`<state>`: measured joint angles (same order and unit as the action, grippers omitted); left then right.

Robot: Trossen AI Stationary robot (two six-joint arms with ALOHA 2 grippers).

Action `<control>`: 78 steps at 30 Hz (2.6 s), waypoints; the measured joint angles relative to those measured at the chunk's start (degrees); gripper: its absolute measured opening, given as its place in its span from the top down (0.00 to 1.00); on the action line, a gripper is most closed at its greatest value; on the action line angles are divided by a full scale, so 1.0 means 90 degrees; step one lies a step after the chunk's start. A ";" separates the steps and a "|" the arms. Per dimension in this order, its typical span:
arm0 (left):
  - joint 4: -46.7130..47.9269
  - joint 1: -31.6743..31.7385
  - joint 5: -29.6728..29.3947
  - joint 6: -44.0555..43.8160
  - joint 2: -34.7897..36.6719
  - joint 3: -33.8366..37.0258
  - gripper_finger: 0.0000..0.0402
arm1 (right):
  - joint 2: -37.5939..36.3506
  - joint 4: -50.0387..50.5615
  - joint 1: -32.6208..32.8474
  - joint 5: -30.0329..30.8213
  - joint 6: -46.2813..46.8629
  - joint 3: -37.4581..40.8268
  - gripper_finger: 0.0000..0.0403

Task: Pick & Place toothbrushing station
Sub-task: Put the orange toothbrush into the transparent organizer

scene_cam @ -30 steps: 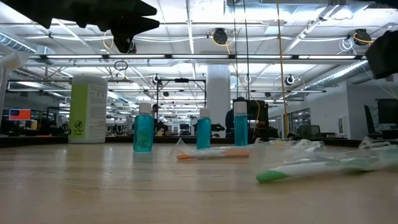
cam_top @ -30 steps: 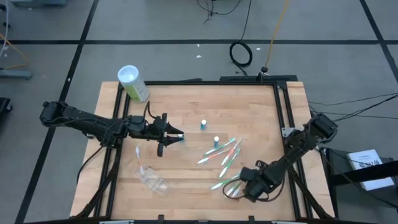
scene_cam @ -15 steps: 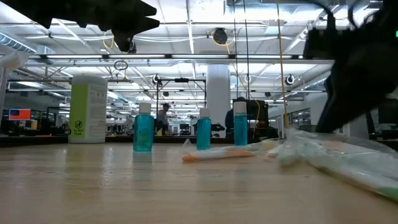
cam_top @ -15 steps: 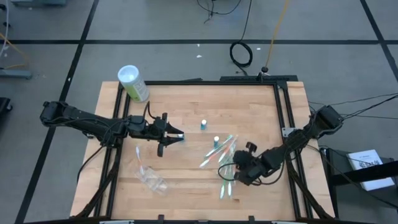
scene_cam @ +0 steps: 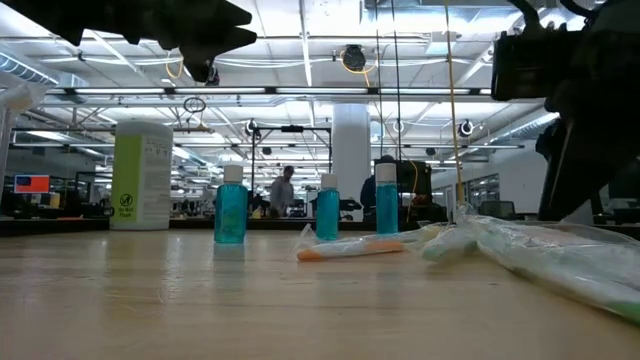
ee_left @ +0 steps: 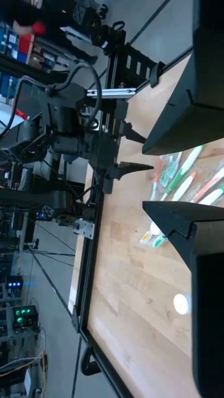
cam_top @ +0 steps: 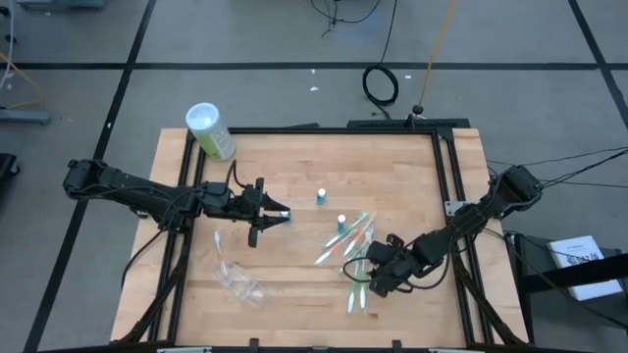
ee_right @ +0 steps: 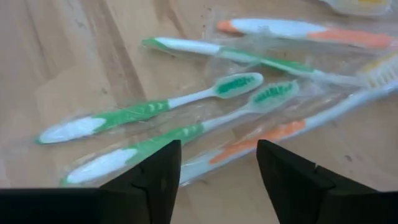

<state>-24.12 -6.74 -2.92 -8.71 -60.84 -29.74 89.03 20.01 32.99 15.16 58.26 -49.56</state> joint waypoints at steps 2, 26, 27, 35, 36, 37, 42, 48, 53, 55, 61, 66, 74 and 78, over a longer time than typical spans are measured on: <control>0.0000 0.0000 0.0002 -0.0003 0.0000 0.0000 0.67 | 0.0004 0.0004 0.0001 -0.0001 0.0022 -0.0002 0.48; 0.0039 -0.0029 0.0005 -0.0119 -0.0002 0.0000 0.67 | 0.0435 0.0815 -0.0090 -0.0394 0.0698 -0.0014 0.89; 0.0037 -0.0029 0.0005 -0.0119 -0.0002 0.0000 0.67 | 0.0389 0.0876 -0.0087 -0.0445 0.0666 -0.0005 0.93; 0.0039 -0.0029 0.0002 -0.0019 -0.0002 0.0000 0.67 | -0.0122 0.1653 -0.0080 0.0318 0.0736 0.0000 0.94; 0.0039 -0.0029 0.0000 -0.0017 -0.0002 0.0000 0.67 | -0.0226 0.1723 -0.0080 0.0462 0.0729 0.0000 0.95; 0.0039 -0.0029 0.0000 -0.0014 -0.0002 0.0000 0.67 | -0.0343 0.1780 -0.0080 0.0601 0.0687 0.0000 0.95; 0.0039 -0.0029 -0.0017 0.0346 -0.0002 0.0000 0.67 | -0.1041 0.1682 -0.0082 0.1693 0.0245 -0.0001 0.96; -0.0028 -0.0029 -0.0171 0.1345 -0.0001 0.0000 0.67 | -0.1819 0.1096 -0.0083 0.3956 -0.1243 -0.0002 0.95; -0.0362 -0.0023 -0.0695 0.1625 0.0000 -0.0005 0.67 | -0.1936 -0.0369 -0.0348 0.5681 -0.3593 -0.0012 0.95; -0.0352 0.0028 -0.0709 0.1701 -0.0001 -0.0005 0.67 | -0.1897 -0.1012 -0.0651 0.5659 -0.4441 -0.0012 0.95; -0.0333 0.0576 -0.0695 0.0568 -0.0002 -0.0056 0.63 | -0.1744 -0.3371 -0.1885 0.3586 -0.6456 0.0330 0.95; -0.0687 0.1060 -0.0130 0.0219 -0.0158 -0.0233 0.47 | -0.1746 -0.5739 -0.2861 0.1352 -0.7441 0.0941 0.95; -0.3228 0.1183 0.0424 0.0928 -0.1188 -0.0231 0.30 | -0.1746 -0.6627 -0.3727 -0.0807 -0.7400 0.1227 0.95; -0.3662 0.1249 0.0490 0.1058 -0.1516 -0.0443 0.30 | -0.1746 -0.6618 -0.3866 -0.1070 -0.7400 0.1282 0.95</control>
<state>-57.08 4.50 1.49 0.82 -74.48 -33.73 73.32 -39.55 -1.80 5.54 -8.34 -38.02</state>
